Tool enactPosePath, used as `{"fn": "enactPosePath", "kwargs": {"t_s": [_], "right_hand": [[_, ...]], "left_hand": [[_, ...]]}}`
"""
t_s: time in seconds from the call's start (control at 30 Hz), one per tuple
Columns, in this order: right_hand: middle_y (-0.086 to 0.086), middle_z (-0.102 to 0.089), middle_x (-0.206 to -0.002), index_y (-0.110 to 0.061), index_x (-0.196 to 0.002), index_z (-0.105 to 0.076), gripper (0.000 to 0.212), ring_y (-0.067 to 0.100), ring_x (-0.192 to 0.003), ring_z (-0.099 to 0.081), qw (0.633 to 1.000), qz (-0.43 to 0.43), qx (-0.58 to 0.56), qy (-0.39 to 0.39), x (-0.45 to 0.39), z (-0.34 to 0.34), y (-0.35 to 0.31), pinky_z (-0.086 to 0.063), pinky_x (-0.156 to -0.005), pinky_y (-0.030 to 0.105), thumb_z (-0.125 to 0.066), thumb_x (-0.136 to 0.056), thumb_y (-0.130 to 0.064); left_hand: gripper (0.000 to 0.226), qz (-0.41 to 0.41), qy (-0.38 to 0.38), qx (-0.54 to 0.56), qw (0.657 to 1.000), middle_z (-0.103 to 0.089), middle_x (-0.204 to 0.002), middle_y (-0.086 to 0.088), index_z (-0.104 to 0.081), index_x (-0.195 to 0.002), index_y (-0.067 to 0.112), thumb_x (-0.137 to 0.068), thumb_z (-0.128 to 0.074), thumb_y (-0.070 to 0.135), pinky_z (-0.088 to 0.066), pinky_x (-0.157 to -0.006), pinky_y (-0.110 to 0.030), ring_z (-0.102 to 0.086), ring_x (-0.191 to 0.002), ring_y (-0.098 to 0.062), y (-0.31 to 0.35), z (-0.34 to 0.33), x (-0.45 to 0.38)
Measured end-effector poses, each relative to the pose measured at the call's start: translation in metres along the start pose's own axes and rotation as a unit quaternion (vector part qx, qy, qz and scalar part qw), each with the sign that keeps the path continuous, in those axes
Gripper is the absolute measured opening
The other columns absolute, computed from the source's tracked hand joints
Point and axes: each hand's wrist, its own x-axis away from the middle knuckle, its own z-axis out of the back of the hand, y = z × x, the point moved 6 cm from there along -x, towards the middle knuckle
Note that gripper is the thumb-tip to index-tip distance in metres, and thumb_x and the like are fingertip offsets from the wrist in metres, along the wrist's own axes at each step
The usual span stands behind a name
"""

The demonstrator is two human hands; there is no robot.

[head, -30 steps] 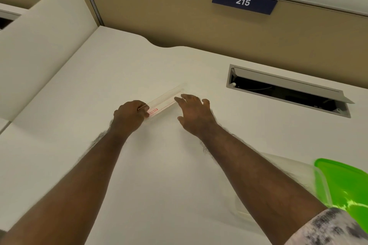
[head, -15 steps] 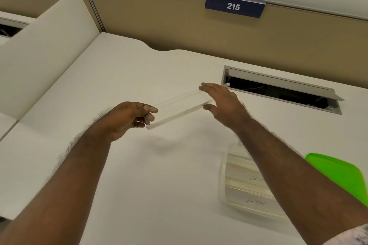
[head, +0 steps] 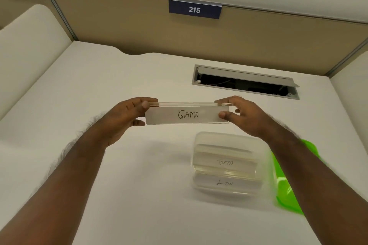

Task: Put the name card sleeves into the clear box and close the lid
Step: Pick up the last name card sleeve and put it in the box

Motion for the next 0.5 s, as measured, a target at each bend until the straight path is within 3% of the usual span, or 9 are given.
{"fn": "enactPosePath", "kwargs": {"t_s": [0.17, 0.4, 0.5], "right_hand": [[-0.016, -0.059, -0.117, -0.039, -0.114, -0.059, 0.028, 0.0, -0.109, -0.054, 0.999, -0.027, -0.034, 0.021, 0.048, 0.029, 0.023, -0.043, -0.09, 0.027, -0.063, -0.087, -0.035], [-0.021, -0.064, -0.111, -0.037, -0.112, -0.063, 0.03, 0.001, -0.107, -0.056, 0.997, -0.053, 0.015, 0.049, 0.1, 0.06, 0.057, -0.043, -0.09, 0.026, -0.066, -0.083, -0.042], [-0.023, -0.062, -0.106, -0.036, -0.11, -0.065, 0.032, 0.006, -0.108, -0.054, 0.994, -0.076, 0.069, 0.045, 0.12, 0.06, 0.074, -0.042, -0.094, 0.029, -0.068, -0.079, -0.045]], "left_hand": [[0.052, -0.031, -0.014, -0.077, 0.996, -0.068, -0.116, 0.002, -0.068, -0.113, 0.03, -0.066, -0.071, 0.054, -0.047, -0.084, -0.033, -0.06, -0.097, -0.011, 0.013, -0.047, -0.001], [0.023, -0.064, -0.006, -0.212, 0.975, -0.066, -0.11, 0.008, -0.072, -0.105, 0.035, -0.082, -0.073, 0.033, -0.048, -0.082, -0.026, -0.062, -0.095, -0.007, 0.014, -0.103, 0.0], [0.023, -0.078, -0.024, -0.27, 0.959, -0.064, -0.106, 0.012, -0.07, -0.1, 0.04, -0.078, -0.075, 0.038, -0.042, -0.074, -0.021, -0.06, -0.086, -0.008, 0.004, -0.128, 0.003]]}}
